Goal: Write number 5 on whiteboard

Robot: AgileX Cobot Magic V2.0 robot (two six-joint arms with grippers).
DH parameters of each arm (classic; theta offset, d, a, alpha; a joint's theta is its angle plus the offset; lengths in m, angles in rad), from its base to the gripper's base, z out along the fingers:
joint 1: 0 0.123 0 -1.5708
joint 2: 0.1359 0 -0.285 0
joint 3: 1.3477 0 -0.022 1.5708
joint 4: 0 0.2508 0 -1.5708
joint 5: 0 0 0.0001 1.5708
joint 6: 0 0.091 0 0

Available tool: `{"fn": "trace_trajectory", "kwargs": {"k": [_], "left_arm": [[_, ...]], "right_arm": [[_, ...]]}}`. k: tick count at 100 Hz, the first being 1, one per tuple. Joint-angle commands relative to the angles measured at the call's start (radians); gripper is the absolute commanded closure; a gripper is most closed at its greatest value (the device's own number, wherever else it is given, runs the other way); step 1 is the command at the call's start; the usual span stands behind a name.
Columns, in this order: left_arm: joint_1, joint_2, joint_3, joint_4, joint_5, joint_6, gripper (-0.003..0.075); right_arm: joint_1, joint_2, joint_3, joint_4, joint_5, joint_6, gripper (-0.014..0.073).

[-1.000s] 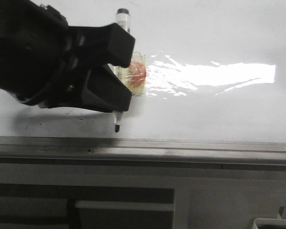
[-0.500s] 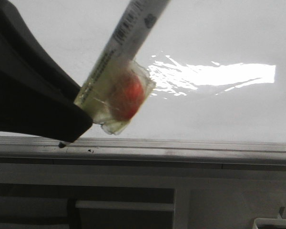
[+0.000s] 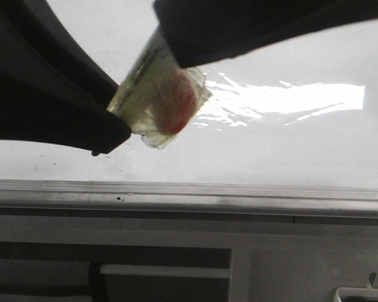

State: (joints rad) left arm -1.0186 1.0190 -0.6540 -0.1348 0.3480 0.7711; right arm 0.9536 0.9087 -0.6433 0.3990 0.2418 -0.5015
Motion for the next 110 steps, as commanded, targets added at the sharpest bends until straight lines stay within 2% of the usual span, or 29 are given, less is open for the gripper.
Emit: {"fn": "trace_trajectory", "kwargs": {"k": [1, 36, 43, 55, 65, 78, 85, 102, 110], "left_arm": [[-0.008, -0.012, -0.029, -0.003, -0.074, 0.0, 0.074], [-0.008, -0.012, -0.029, -0.003, -0.074, 0.0, 0.0741], [-0.008, -0.012, -0.029, -0.003, -0.074, 0.0, 0.0741], [-0.008, -0.012, -0.029, -0.003, -0.074, 0.0, 0.0741], [-0.008, -0.012, -0.029, -0.003, -0.074, 0.0, 0.074], [-0.008, -0.012, -0.029, -0.009, -0.074, 0.0, 0.0729], [-0.008, -0.012, -0.029, -0.033, -0.074, -0.002, 0.0661], [-0.007, -0.058, -0.032, -0.068, -0.074, -0.1, 0.0347], [-0.007, -0.109, -0.032, -0.068, -0.074, -0.147, 0.0261]], "right_arm": [[0.011, 0.034, -0.036, 0.016, -0.134, -0.013, 0.0186], [0.034, 0.131, -0.036, 0.021, -0.178, -0.013, 0.0206], [0.034, 0.13, -0.036, 0.021, -0.18, -0.013, 0.0286], [0.034, 0.13, -0.036, 0.031, -0.18, -0.013, 0.0506], [0.034, 0.13, -0.036, 0.038, -0.18, -0.013, 0.065], [0.034, 0.13, -0.036, 0.046, -0.18, -0.013, 0.0663], [0.034, 0.13, -0.036, 0.046, -0.186, -0.013, 0.0662], [0.034, 0.12, -0.036, 0.015, -0.215, -0.013, 0.0653], [0.03, 0.105, -0.036, 0.0, -0.231, -0.013, 0.0652]]}}
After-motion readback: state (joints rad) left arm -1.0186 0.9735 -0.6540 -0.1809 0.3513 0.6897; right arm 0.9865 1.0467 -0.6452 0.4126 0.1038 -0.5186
